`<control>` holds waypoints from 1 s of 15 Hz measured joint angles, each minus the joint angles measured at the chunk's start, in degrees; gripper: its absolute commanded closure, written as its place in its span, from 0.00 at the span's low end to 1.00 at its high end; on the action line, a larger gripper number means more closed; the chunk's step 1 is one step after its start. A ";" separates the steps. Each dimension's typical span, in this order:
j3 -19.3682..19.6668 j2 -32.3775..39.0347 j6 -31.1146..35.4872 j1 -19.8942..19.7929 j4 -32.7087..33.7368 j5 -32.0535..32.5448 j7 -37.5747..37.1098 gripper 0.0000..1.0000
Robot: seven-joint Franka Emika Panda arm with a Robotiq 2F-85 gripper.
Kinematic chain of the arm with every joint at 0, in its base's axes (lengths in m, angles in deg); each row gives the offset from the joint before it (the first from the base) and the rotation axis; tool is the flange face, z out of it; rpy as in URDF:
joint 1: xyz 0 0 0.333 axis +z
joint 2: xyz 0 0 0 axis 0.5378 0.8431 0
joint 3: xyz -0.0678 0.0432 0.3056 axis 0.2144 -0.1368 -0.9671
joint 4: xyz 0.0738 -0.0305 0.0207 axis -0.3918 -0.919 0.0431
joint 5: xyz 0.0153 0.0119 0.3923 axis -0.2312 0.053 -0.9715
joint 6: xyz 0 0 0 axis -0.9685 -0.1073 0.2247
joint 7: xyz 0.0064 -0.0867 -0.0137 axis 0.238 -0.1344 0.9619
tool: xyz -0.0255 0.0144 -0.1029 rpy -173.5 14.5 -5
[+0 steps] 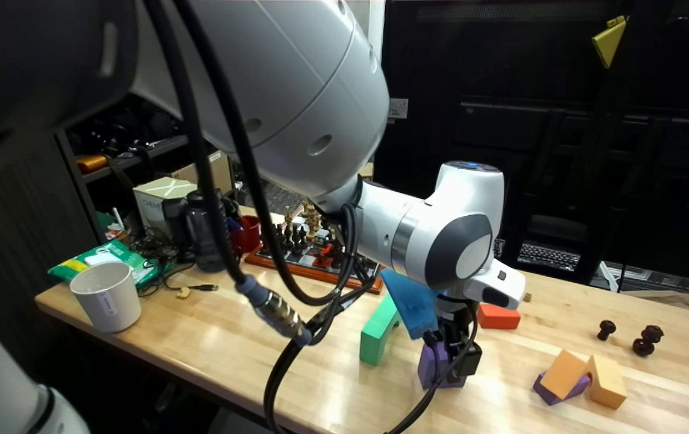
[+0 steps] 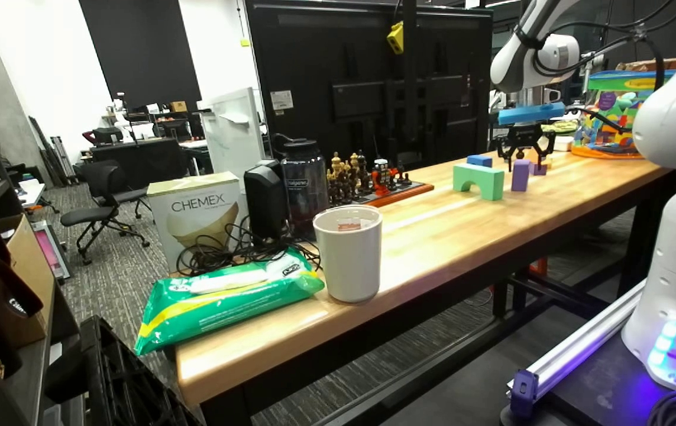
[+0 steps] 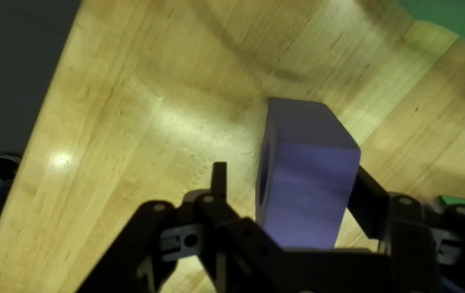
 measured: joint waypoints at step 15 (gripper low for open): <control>-0.37 -4.03 -1.66 1.51 -1.18 7.66 -4.37 0.84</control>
